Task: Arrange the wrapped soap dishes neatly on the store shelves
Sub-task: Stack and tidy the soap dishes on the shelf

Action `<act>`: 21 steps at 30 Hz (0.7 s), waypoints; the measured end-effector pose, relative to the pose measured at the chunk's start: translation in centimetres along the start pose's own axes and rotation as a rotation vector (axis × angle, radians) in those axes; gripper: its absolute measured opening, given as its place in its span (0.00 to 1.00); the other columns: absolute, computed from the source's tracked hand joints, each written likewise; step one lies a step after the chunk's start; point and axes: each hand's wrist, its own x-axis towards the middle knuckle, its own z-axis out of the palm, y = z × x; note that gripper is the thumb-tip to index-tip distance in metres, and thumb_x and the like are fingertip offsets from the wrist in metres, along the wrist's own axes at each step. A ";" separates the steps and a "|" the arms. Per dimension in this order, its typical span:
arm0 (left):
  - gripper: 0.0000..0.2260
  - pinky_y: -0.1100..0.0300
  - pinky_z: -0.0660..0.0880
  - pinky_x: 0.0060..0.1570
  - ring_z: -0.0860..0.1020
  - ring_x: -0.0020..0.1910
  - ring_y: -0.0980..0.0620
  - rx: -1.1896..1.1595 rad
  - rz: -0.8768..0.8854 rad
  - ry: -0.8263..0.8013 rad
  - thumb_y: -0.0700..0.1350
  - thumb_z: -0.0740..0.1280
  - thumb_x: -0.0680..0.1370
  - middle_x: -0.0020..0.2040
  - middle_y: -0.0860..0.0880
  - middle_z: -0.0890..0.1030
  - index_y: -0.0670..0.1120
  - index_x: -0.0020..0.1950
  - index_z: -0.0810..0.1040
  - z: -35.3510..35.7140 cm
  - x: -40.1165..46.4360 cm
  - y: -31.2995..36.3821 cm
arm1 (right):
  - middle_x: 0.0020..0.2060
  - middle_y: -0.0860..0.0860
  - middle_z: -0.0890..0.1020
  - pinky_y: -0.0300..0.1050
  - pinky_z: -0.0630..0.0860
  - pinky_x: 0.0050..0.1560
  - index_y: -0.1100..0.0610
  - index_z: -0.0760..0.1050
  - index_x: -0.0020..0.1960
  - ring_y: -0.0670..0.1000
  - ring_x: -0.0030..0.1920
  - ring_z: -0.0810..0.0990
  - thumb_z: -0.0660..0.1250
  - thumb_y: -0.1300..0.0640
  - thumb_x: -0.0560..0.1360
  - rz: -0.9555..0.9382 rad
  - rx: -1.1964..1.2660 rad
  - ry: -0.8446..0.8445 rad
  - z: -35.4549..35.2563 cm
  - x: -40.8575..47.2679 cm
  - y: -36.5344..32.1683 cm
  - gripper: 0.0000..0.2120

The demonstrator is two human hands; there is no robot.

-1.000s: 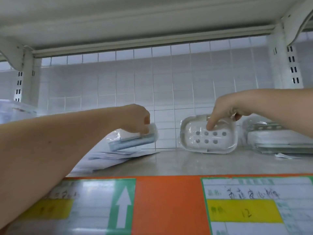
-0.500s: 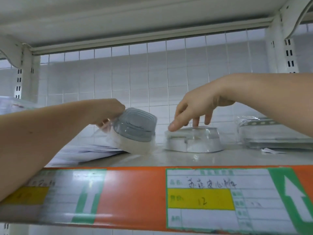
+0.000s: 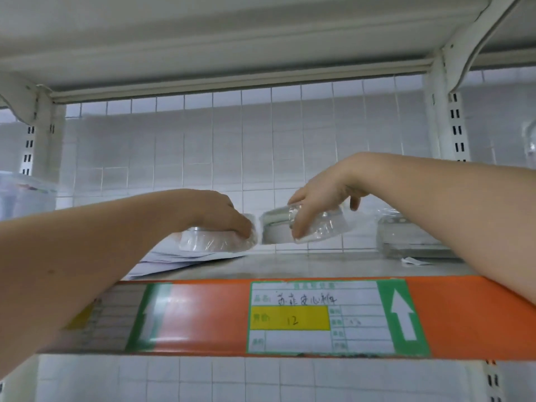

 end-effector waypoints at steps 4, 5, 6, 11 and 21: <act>0.26 0.57 0.68 0.51 0.69 0.52 0.46 -0.071 0.093 0.257 0.59 0.65 0.73 0.60 0.46 0.71 0.52 0.69 0.67 -1.4 -1.0 0.6 | 0.61 0.50 0.73 0.45 0.72 0.52 0.50 0.69 0.66 0.54 0.58 0.72 0.69 0.42 0.69 -0.033 -0.064 0.452 -1.8 -2.9 0.3 0.28; 0.27 0.57 0.67 0.50 0.70 0.52 0.46 -0.064 0.113 0.318 0.60 0.64 0.73 0.62 0.45 0.71 0.53 0.70 0.66 -1.5 -1.2 0.9 | 0.60 0.51 0.73 0.46 0.71 0.53 0.48 0.69 0.65 0.54 0.57 0.71 0.70 0.41 0.67 -0.004 -0.065 0.564 -1.8 -3.6 0.6 0.29; 0.28 0.57 0.67 0.50 0.71 0.53 0.45 -0.057 0.142 0.366 0.62 0.64 0.72 0.63 0.45 0.70 0.54 0.70 0.65 -1.6 -1.4 1.3 | 0.59 0.51 0.71 0.47 0.71 0.54 0.47 0.68 0.66 0.55 0.58 0.70 0.70 0.40 0.66 0.041 -0.068 0.645 -1.4 -4.0 1.0 0.31; 0.31 0.52 0.68 0.57 0.72 0.61 0.41 -0.142 0.317 0.551 0.62 0.64 0.72 0.67 0.46 0.67 0.54 0.72 0.62 -0.5 -3.6 4.1 | 0.68 0.55 0.64 0.52 0.64 0.61 0.47 0.58 0.73 0.59 0.66 0.63 0.68 0.41 0.68 0.140 -0.129 0.887 0.9 -7.4 3.6 0.37; 0.32 0.49 0.66 0.62 0.68 0.66 0.39 -0.287 0.616 0.609 0.58 0.68 0.71 0.70 0.45 0.65 0.53 0.72 0.64 2.0 -12.2 19.5 | 0.70 0.55 0.62 0.52 0.62 0.65 0.46 0.59 0.73 0.59 0.68 0.61 0.68 0.40 0.67 0.341 -0.289 0.986 1.5 -22.8 16.7 0.38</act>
